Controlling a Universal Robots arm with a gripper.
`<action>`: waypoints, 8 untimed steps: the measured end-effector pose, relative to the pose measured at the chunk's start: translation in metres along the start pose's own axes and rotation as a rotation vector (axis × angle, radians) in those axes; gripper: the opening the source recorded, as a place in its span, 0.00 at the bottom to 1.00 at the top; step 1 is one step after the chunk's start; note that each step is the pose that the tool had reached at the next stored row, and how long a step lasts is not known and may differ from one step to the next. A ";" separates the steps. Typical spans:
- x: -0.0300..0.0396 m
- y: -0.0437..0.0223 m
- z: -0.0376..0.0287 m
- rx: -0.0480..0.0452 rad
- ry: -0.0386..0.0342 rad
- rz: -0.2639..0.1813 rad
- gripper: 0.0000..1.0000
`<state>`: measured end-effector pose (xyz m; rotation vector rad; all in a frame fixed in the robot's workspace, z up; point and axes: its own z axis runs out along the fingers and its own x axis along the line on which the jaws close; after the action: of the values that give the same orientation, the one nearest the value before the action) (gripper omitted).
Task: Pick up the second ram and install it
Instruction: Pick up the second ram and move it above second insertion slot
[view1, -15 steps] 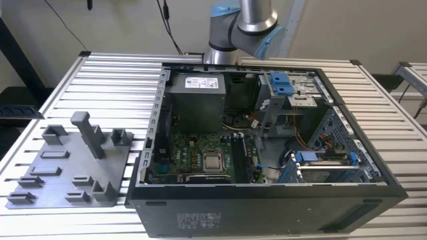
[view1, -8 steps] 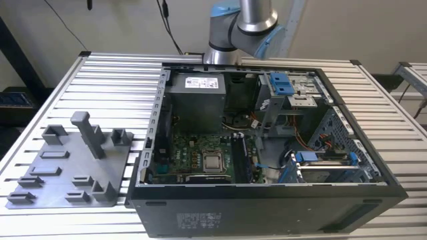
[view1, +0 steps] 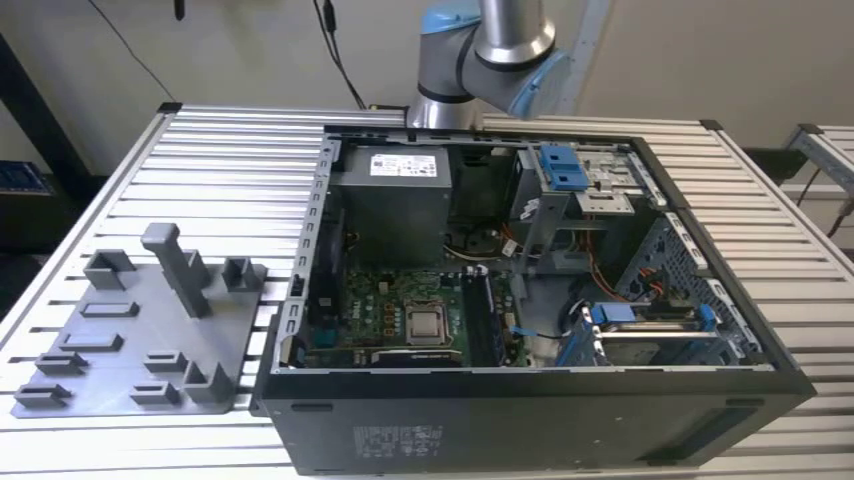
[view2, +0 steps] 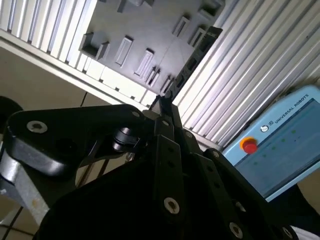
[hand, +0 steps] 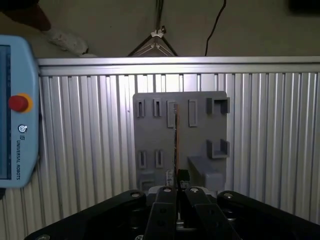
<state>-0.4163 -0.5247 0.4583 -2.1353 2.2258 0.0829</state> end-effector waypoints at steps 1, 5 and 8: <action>0.0000 0.0000 -0.0004 0.0000 0.0000 0.000 0.13; 0.0000 0.0000 -0.0003 0.0001 0.0002 0.000 0.13; 0.0000 0.0000 -0.0003 0.0000 0.0005 0.000 0.13</action>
<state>-0.4163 -0.5248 0.4587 -2.1356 2.2260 0.0823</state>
